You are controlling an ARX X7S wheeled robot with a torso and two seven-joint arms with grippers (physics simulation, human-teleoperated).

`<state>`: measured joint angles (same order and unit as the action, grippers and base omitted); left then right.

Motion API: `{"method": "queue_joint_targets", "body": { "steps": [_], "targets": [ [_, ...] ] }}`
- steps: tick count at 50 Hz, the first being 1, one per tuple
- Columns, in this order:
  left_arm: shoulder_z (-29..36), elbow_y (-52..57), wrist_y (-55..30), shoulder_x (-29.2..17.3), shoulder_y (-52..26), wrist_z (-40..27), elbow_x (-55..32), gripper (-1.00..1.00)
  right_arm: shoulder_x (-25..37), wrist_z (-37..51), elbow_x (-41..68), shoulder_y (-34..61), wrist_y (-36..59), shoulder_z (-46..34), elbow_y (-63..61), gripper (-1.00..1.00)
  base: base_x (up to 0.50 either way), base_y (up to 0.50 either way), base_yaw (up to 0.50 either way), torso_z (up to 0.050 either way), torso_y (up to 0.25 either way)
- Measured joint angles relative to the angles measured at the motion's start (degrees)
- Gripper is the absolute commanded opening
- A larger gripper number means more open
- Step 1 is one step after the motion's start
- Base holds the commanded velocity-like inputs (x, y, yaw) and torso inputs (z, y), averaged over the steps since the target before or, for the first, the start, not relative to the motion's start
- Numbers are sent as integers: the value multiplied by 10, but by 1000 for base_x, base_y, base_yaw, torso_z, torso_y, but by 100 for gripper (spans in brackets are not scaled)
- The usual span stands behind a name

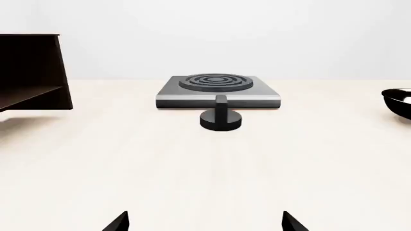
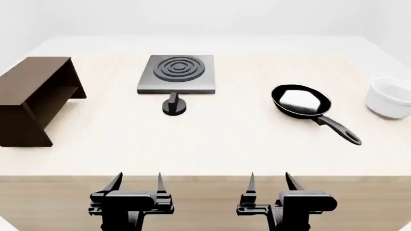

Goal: Turn on the stove and put the frying pan on it.

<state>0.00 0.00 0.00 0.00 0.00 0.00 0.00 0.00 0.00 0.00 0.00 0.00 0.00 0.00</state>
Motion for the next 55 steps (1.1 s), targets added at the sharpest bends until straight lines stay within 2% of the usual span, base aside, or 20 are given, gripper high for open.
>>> {"method": "queue_joint_targets", "body": {
  "steps": [16,18,38,55],
  "targets": [
    [14,12,1,-18,1,-21,-33,100,19,22,20,-1,4,-22,-6,100,0,0,0,0,0],
    [22,10,0,-22,1,-27,-32,100,24,31,52,-12,-22,-18,16,100,0,0,0,0,0],
    [47,34,0,-48,5,-86,-31,100,71,95,90,-1,33,-70,-47,100,11,0,0,0,0],
    [59,104,-53,-67,-9,-119,-22,100,91,118,111,17,83,-74,-141,100,470,0,0,0,0]
  ]
}}
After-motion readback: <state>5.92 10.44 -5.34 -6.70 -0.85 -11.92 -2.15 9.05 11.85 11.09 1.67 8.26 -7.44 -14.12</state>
